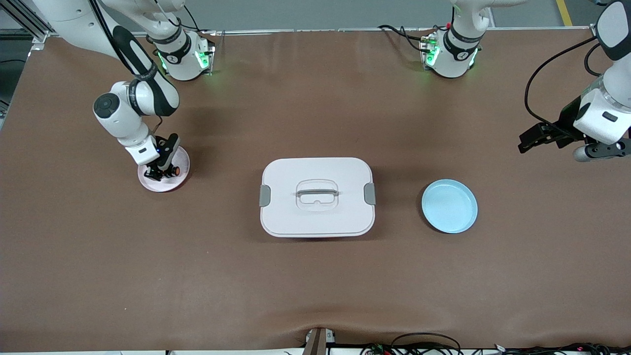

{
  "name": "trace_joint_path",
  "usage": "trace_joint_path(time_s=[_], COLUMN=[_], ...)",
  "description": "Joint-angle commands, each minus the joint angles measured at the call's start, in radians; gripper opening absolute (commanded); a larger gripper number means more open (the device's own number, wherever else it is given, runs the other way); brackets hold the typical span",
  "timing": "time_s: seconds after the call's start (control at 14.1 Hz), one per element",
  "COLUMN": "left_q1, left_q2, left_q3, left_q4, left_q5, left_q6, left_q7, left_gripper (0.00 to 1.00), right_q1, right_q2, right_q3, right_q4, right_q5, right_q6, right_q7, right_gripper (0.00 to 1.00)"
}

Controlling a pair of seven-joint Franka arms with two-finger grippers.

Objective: Transfer orange switch to right arm and place
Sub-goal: 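Lower the switch onto the pink plate with the right gripper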

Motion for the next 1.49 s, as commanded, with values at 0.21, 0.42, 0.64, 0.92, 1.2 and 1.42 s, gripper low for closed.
trace_joint_path(time_s=[0.21, 0.42, 0.64, 0.92, 1.2, 1.42], left_q1=[-0.034, -0.036, -0.036, -0.032, -0.026, -0.02], left_q2=[-0.071, -0.134, -0.132, -0.08, -0.017, 0.027], left_q3=[0.044, 0.041, 0.009, 0.004, 0.012, 0.012], left_q4=[-0.037, -0.077, -0.043, 0.044, 0.154, 0.245], left_q5=[0.019, 0.019, 0.021, 0.026, 0.027, 0.039], left_q6=[-0.004, -0.004, -0.024, -0.059, -0.121, -0.206], left_q7=[0.031, 0.054, 0.042, 0.047, 0.05, 0.053], left_gripper=[1.0, 1.0, 1.0, 1.0, 1.0, 1.0], right_q1=[-0.041, -0.039, -0.039, -0.041, -0.039, -0.041], right_q2=[0.0, -0.028, -0.078, -0.137, -0.194, -0.194], right_q3=[0.019, 0.023, 0.023, 0.019, 0.016, 0.012], right_q4=[-0.002, 0.023, 0.073, 0.153, 0.211, 0.415], right_q5=[-0.011, 0.001, 0.002, 0.004, 0.004, 0.002], right_q6=[0.006, -0.081, -0.219, -0.405, -0.46, -0.767], right_q7=[0.005, 0.006, 0.032, 0.098, 0.267, 0.409], right_gripper=[1.0, 1.0, 1.0, 1.0, 1.0, 1.0])
